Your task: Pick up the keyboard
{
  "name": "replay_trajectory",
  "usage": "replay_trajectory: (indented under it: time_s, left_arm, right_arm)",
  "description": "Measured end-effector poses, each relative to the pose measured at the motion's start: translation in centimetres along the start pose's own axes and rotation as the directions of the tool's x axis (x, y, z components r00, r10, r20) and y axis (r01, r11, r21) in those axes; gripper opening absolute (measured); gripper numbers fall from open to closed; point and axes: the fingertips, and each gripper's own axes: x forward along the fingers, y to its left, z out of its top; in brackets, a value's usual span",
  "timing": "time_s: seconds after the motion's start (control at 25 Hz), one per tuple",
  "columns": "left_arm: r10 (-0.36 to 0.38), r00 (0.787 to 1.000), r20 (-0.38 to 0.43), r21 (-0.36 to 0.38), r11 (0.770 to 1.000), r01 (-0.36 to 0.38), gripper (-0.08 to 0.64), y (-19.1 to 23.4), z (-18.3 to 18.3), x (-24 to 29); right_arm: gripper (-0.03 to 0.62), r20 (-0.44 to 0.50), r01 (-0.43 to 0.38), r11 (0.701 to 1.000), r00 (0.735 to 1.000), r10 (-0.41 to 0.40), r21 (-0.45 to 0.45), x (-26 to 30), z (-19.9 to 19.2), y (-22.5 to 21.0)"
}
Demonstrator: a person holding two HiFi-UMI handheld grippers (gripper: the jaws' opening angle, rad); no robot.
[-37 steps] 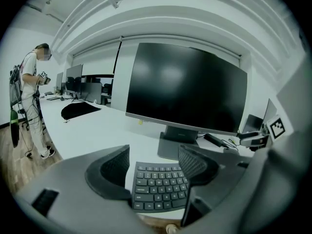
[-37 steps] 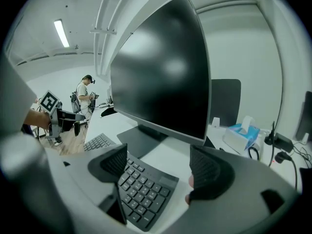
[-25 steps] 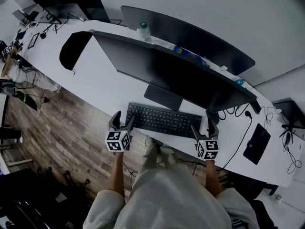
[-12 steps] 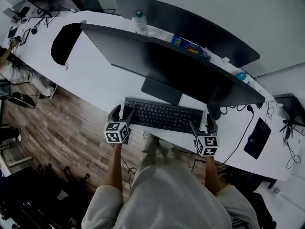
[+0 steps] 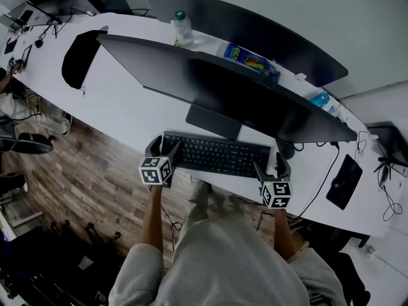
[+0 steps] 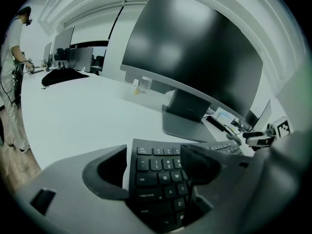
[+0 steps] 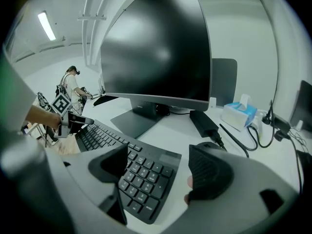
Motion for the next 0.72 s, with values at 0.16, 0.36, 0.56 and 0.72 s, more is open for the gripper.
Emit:
replay_trajectory:
  time_s: [0.16, 0.36, 0.56, 0.72]
  left_arm:
    - [-0.013, 1.000, -0.009, -0.001, 1.000, 0.013, 0.322, -0.3, 0.0, 0.6]
    - [-0.020, 1.000, -0.015, -0.007, 1.000, 0.020, 0.325, -0.3, -0.2, 1.1]
    - [-0.013, 0.999, -0.041, -0.001, 1.000, 0.013, 0.325, -0.2, -0.4, 1.6]
    - [-0.023, 0.998, -0.062, 0.000, 1.000, 0.023, 0.327, -0.3, -0.5, 1.9]
  right_arm:
    - [0.387, -0.010, 0.005, 1.000, 1.000, -0.005, 0.004, 0.1, -0.4, -0.2]
    - [0.385, -0.013, 0.008, 1.000, 1.000, -0.008, 0.011, 0.3, -0.6, -0.3]
    - [0.385, -0.016, 0.005, 0.999, 1.000, -0.004, 0.035, 0.7, -0.9, -0.4]
    - [0.385, -0.016, -0.007, 0.998, 1.000, 0.008, 0.060, 1.0, -1.2, -0.2]
